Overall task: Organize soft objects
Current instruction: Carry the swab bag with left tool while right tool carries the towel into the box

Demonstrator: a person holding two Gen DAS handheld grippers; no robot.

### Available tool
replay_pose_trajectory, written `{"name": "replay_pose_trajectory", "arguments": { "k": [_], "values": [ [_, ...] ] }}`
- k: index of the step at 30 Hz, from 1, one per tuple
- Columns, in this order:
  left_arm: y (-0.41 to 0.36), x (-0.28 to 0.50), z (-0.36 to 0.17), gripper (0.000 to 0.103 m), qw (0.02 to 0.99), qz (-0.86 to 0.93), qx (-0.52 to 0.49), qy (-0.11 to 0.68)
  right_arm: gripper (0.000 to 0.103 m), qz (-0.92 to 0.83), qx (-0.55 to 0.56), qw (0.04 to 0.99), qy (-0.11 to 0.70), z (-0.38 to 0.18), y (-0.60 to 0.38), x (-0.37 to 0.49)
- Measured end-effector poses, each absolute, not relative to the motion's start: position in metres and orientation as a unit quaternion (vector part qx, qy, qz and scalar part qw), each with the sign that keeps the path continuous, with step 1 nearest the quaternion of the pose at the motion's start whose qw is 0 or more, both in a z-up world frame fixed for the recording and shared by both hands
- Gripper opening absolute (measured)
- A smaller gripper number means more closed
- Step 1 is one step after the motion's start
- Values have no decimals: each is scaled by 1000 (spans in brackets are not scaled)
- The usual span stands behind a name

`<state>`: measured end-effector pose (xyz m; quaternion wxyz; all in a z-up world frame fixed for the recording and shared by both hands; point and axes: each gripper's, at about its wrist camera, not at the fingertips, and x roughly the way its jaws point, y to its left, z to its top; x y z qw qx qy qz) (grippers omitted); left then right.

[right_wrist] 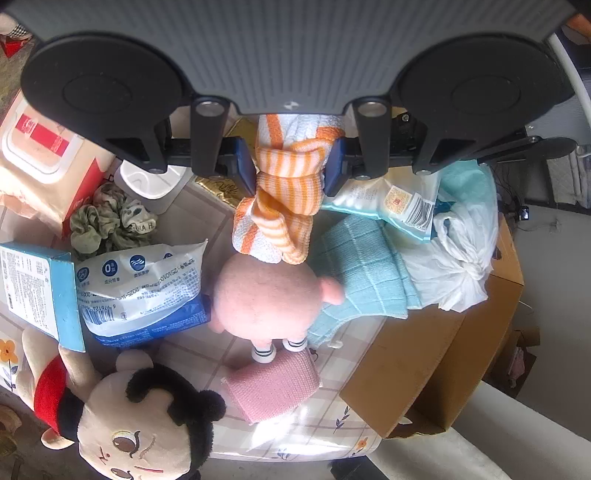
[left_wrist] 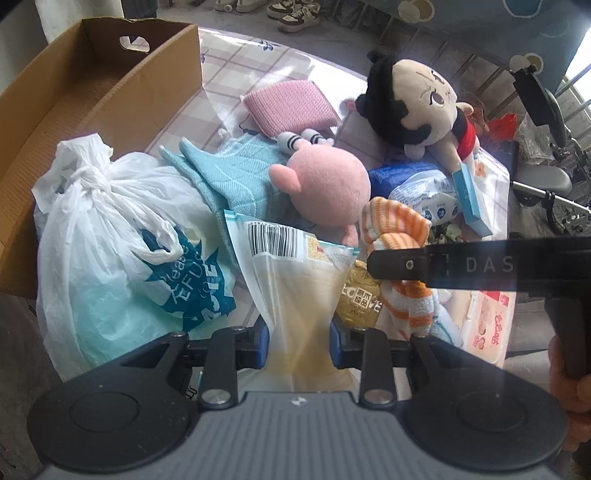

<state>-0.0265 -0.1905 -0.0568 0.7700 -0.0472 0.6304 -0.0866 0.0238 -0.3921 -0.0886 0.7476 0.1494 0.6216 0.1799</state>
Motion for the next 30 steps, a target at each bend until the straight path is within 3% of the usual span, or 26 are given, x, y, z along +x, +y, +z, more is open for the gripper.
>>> {"name": "replay_pose_trajectory", "arguments": {
  "k": [12, 20, 30],
  "values": [
    [-151, -34, 23, 31, 797, -69, -69, 596, 39, 218, 199, 758, 581, -7, -360, 16],
    [-96, -29, 83, 31, 838, -25, -19, 545, 39, 270, 218, 770, 535, 36, -299, 42],
    [9, 25, 85, 31, 858, 8, -17, 514, 39, 255, 242, 771, 531, 42, -193, 88]
  ]
}}
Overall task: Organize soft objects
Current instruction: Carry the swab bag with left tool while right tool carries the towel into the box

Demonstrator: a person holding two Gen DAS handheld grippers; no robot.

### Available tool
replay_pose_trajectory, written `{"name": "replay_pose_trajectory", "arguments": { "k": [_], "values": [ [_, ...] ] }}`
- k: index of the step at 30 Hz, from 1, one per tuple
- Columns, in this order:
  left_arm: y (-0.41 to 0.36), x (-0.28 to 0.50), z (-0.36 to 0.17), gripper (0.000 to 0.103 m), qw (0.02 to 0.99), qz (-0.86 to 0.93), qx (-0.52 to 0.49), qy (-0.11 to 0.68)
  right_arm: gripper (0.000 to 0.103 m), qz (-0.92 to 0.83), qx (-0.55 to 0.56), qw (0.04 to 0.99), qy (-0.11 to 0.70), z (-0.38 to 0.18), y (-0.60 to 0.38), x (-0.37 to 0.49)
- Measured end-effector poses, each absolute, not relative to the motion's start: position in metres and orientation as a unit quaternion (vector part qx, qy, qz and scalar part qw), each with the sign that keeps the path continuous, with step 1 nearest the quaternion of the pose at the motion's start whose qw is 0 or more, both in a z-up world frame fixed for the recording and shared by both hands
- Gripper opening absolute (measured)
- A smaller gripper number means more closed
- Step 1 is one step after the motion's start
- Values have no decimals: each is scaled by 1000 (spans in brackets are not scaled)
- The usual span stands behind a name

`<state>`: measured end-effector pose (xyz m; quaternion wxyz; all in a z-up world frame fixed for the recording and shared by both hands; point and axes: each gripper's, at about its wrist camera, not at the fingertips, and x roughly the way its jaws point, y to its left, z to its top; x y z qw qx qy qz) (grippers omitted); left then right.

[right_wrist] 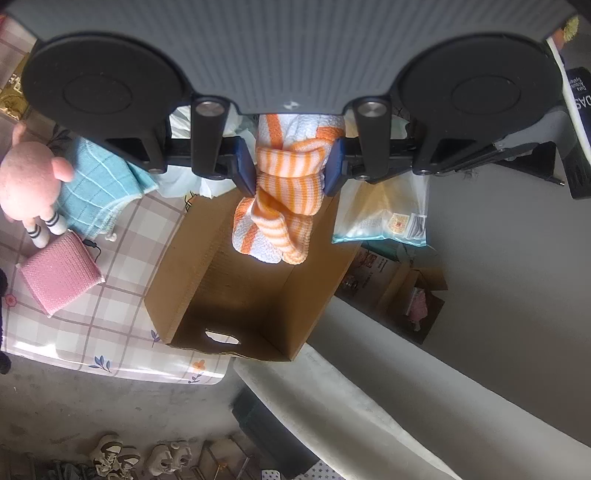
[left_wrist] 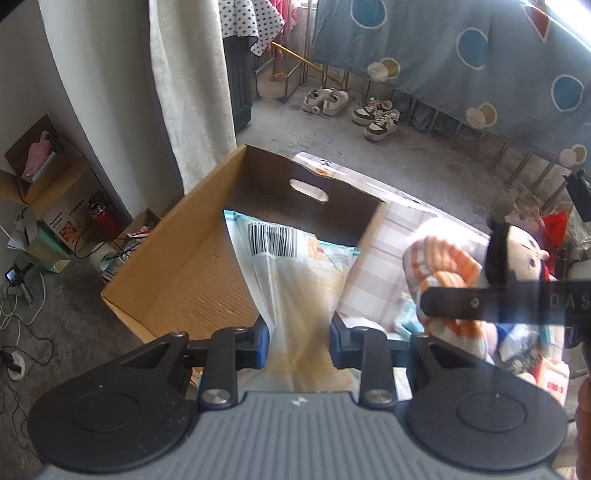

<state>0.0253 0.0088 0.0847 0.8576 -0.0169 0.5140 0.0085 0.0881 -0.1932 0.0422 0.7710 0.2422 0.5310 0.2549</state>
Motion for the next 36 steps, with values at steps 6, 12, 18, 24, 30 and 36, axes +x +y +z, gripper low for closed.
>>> {"name": "replay_pose_trajectory", "arguments": {
  "k": [6, 12, 18, 24, 30, 36],
  "values": [
    [78, 87, 68, 31, 853, -19, -11, 521, 39, 218, 262, 775, 532, 23, -113, 140],
    [134, 172, 28, 32, 840, -69, 42, 537, 39, 163, 309, 773, 529, -24, -48, 210],
    [144, 240, -27, 32, 826, -122, 132, 534, 39, 75, 337, 774, 531, -90, -15, 252],
    [121, 279, -79, 32, 804, -167, 205, 533, 40, 8, 356, 767, 535, -142, -22, 264],
    [91, 291, -107, 37, 796, -190, 276, 505, 42, -16, 380, 758, 530, -180, -28, 278],
    [73, 300, -126, 62, 798, -173, 343, 465, 60, -20, 412, 754, 511, -211, -31, 290]
  ]
}}
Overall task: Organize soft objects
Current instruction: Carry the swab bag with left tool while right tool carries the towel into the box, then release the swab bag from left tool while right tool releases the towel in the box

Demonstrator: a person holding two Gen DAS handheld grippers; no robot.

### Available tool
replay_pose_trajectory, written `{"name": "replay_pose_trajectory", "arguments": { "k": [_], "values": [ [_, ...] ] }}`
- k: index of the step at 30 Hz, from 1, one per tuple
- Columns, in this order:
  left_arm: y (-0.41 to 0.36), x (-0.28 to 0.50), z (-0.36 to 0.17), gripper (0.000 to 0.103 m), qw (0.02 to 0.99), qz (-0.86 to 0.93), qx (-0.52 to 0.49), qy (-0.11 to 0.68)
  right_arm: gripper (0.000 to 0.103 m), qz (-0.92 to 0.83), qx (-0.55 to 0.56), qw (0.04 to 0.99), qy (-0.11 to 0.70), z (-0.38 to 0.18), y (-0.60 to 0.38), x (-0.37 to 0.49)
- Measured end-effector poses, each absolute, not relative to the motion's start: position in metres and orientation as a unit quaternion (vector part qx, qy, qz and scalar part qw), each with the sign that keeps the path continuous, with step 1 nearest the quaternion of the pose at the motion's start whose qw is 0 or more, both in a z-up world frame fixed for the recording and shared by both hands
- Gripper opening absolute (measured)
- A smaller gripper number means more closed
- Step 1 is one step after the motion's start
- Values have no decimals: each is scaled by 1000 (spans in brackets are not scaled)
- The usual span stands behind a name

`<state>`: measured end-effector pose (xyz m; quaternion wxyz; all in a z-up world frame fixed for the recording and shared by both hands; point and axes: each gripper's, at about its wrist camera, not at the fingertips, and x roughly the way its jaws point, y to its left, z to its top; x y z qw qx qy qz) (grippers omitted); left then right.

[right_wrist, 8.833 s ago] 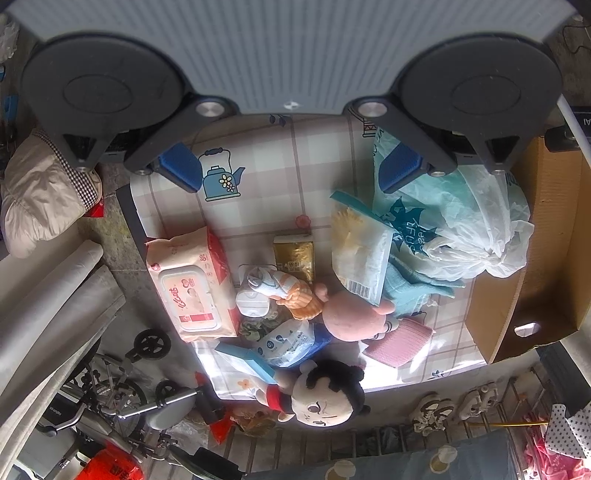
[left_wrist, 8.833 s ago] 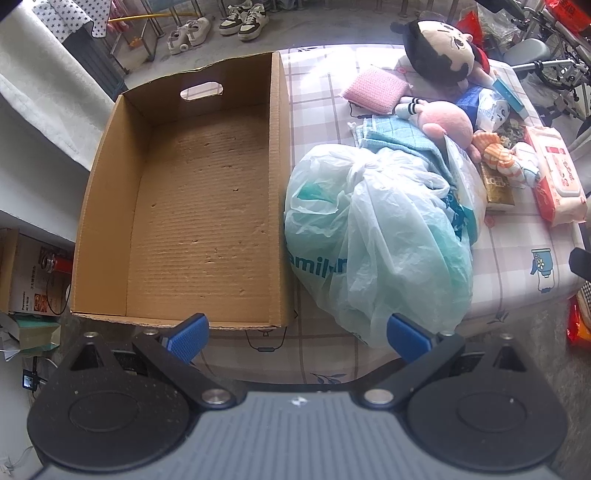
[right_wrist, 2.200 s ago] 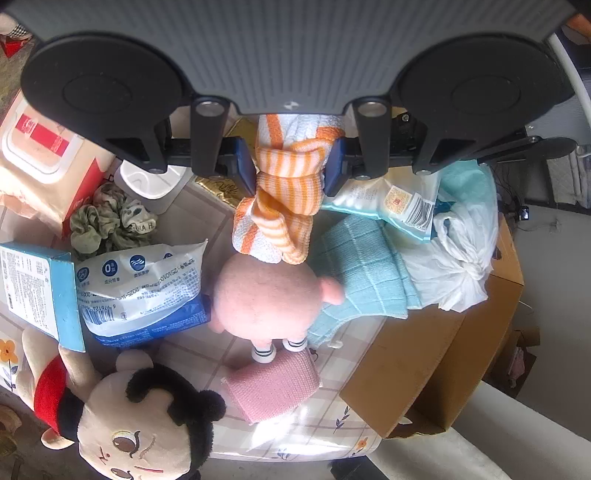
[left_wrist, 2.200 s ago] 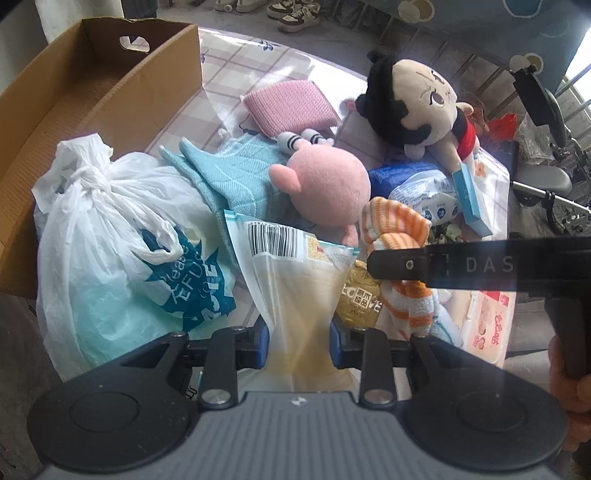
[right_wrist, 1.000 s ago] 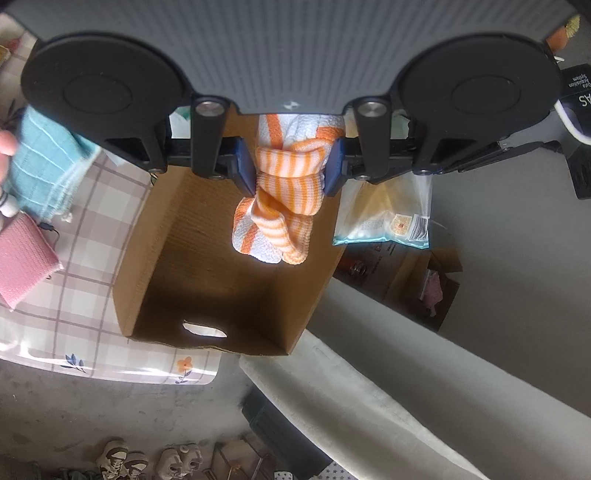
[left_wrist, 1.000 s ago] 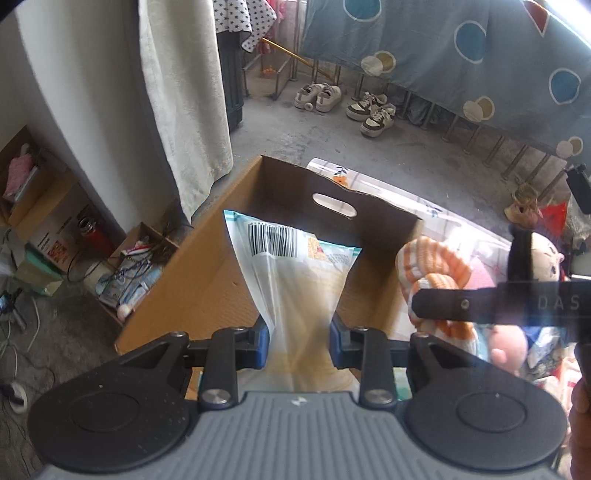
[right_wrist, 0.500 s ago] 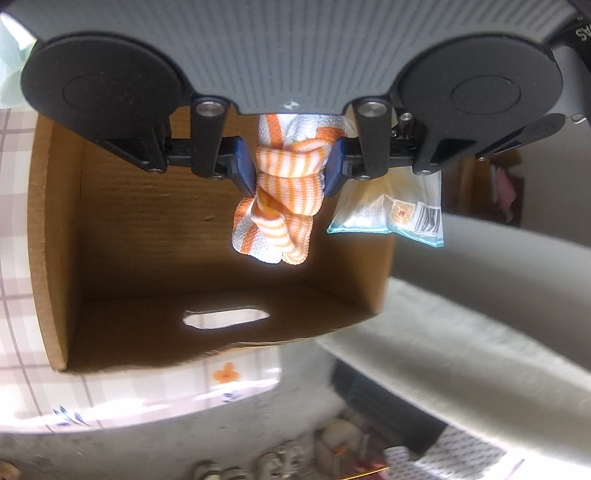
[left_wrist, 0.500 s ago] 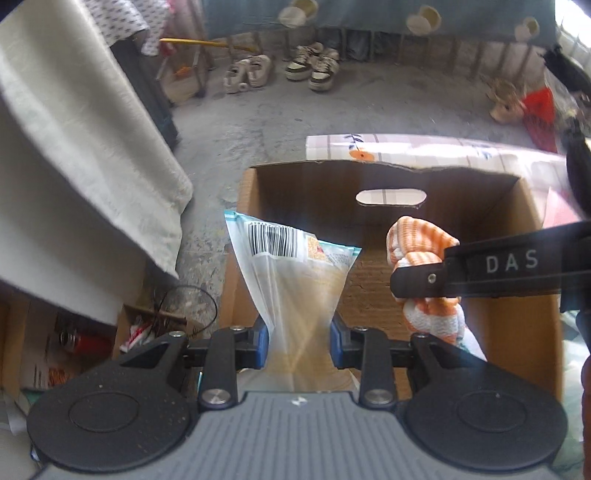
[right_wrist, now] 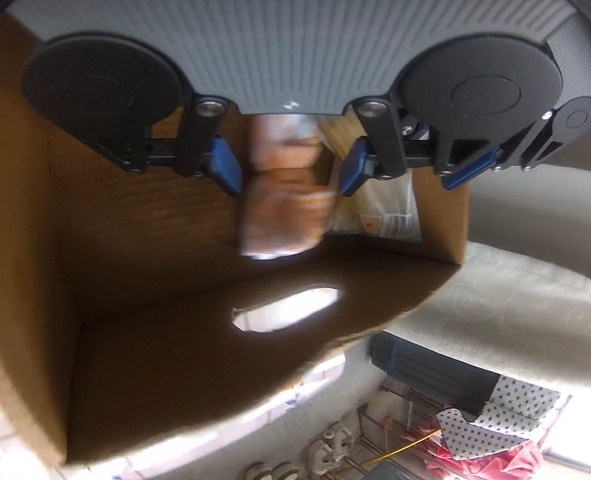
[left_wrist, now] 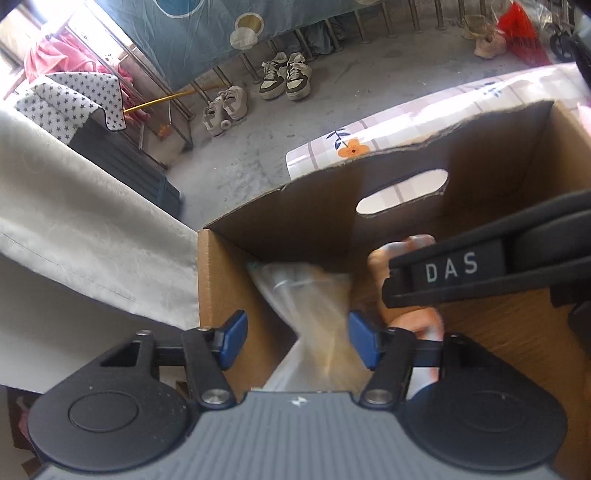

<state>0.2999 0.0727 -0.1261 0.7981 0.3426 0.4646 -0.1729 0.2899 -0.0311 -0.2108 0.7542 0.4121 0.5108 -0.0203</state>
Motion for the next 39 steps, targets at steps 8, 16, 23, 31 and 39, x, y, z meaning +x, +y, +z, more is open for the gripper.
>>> {"name": "replay_pose_trajectory", "arguments": {
  "k": [8, 16, 23, 31, 39],
  "values": [
    [75, 299, -124, 62, 802, -158, 348, 459, 56, -26, 447, 726, 522, -231, -30, 291],
    [91, 288, -104, 70, 803, -152, 317, 481, 39, -21, 465, 722, 512, -245, -19, 313],
    [106, 280, -93, 75, 812, -140, 259, 504, 65, -15, 458, 730, 507, -227, -24, 319],
    [120, 274, -72, 77, 825, -124, 189, 518, 69, 2, 437, 751, 495, -177, -37, 295],
    [132, 244, -34, 81, 827, -165, 96, 528, 79, 22, 385, 804, 453, -75, -82, 205]
  ]
}}
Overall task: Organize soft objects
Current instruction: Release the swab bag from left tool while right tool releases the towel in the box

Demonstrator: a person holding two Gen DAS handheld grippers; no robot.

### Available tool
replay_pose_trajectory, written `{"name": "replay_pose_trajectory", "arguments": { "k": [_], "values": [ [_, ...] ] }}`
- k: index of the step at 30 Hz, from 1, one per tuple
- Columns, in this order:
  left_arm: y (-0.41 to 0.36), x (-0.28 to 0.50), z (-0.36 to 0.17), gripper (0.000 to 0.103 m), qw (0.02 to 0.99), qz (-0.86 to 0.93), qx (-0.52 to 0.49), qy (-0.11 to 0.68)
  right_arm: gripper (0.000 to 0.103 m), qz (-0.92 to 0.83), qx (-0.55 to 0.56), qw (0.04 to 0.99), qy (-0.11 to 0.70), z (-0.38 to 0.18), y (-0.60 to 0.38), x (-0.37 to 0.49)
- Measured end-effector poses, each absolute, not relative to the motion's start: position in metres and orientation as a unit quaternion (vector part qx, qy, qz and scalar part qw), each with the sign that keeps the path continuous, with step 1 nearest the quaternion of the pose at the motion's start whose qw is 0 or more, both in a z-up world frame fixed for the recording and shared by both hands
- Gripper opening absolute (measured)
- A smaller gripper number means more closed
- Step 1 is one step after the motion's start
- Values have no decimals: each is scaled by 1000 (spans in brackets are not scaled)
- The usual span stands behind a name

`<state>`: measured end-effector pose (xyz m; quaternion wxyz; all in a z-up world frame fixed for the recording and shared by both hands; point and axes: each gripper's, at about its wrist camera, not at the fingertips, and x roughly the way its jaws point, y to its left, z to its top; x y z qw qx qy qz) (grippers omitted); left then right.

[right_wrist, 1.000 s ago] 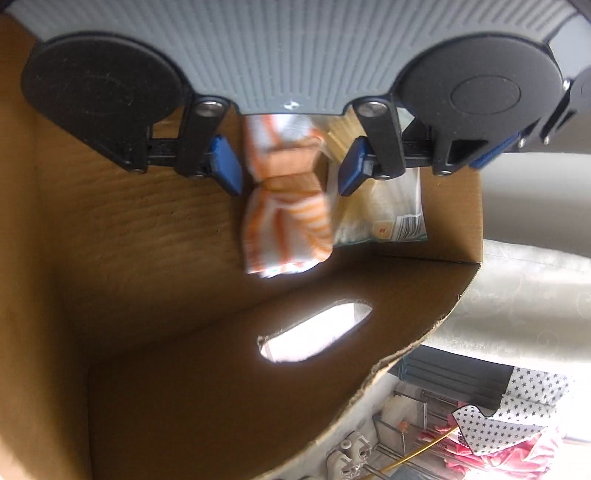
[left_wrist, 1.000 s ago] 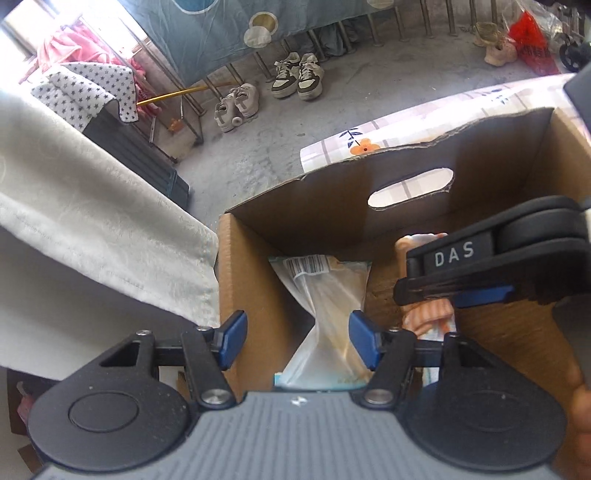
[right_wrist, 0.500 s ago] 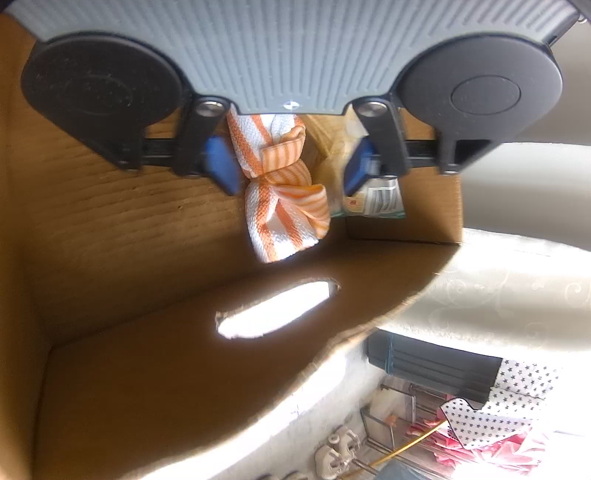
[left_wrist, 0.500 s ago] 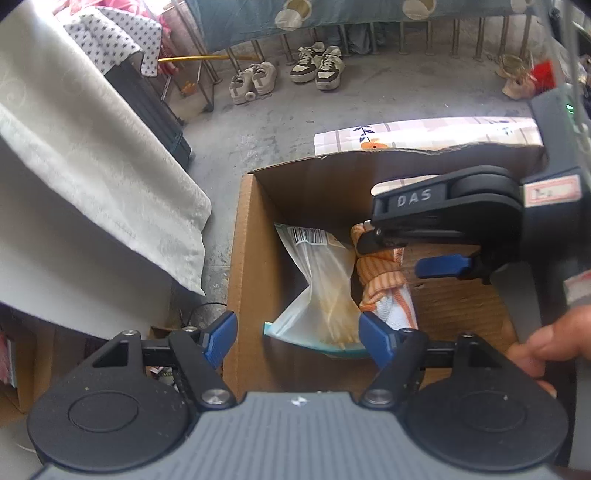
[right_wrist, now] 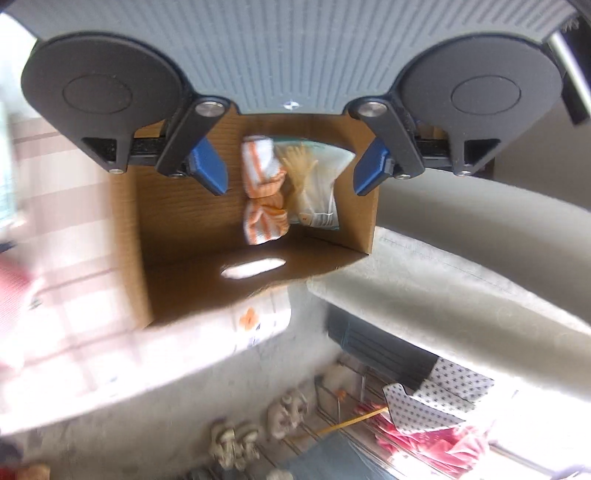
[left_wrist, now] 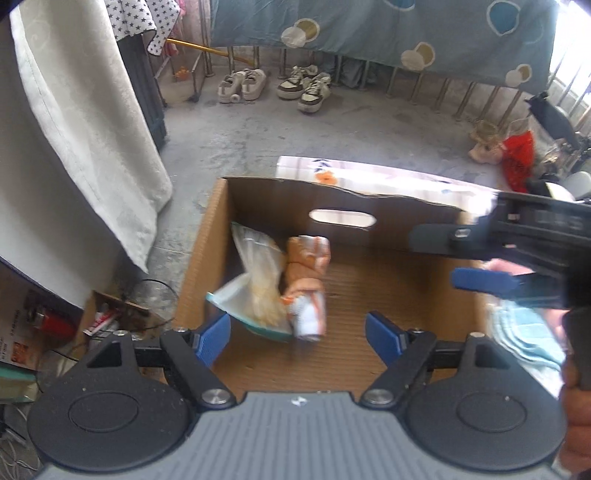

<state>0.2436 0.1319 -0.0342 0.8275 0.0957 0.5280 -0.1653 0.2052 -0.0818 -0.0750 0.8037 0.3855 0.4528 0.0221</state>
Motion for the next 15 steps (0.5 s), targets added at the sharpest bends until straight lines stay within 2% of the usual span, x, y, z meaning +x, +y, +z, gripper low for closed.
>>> {"name": "replay_pose_trajectory", "arguments": {
  "k": [2, 6, 11, 15],
  "values": [
    [130, 231, -28, 81, 825, -178, 85, 529, 82, 12, 368, 818, 442, -52, -102, 177],
    [118, 202, -19, 83, 807, -195, 70, 553, 83, -15, 347, 826, 444, -28, -149, 119],
    [97, 165, -13, 90, 797, -192, 36, 571, 83, -28, 349, 819, 455, -28, -209, 55],
    [62, 139, -7, 90, 798, -186, 40, 572, 83, -8, 345, 814, 467, -41, -255, 22]
  ]
}}
